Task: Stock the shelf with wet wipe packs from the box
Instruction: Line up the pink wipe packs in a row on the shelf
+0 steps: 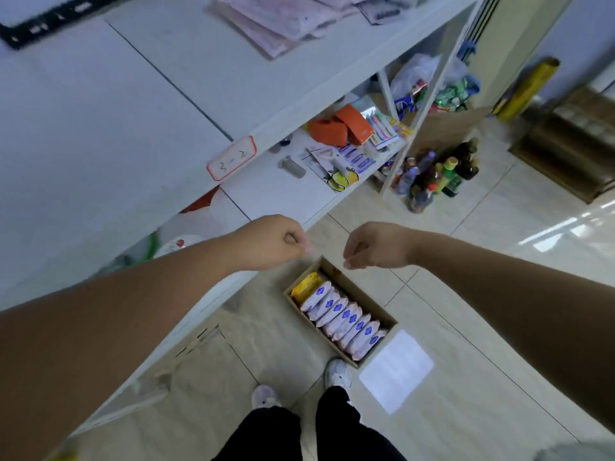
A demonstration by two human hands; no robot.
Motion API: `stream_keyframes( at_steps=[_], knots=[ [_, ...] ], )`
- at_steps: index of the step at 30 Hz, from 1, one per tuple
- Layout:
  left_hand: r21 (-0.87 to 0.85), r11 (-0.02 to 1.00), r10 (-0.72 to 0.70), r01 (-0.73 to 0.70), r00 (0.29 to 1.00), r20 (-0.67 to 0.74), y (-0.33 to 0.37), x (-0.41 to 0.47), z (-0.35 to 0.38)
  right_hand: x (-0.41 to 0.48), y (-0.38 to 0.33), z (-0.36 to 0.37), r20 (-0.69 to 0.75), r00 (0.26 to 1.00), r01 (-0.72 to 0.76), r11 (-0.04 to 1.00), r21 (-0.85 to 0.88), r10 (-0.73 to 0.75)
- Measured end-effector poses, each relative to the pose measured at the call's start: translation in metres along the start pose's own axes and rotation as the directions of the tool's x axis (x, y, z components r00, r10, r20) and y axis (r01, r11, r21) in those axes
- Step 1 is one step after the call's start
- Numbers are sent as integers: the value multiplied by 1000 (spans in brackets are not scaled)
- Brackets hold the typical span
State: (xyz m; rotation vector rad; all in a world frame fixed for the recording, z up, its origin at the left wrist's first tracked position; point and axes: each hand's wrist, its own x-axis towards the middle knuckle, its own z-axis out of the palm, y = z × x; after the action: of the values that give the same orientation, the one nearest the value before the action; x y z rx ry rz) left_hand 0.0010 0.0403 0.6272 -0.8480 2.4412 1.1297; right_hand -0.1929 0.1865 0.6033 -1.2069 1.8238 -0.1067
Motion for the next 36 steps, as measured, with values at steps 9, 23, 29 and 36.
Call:
stream_keyframes(
  at_steps=[9,23,29,36],
  knots=[
    [25,985,-175,173,966,192,-80,113,123,84,143,92,109,980,-166,986,-23,167],
    [44,938,-342,343,899,274,-251,281,321,289,295,245,140,978,-151,987,-54,157],
    [5,944,-322,330,916,241,-300,321,374,356,322,296,177,968,-174,984,-40,178],
    [189,945,-290,266,950,112,-342,338,411,394,322,315,186,970,-145,987,-66,155]
  ],
)
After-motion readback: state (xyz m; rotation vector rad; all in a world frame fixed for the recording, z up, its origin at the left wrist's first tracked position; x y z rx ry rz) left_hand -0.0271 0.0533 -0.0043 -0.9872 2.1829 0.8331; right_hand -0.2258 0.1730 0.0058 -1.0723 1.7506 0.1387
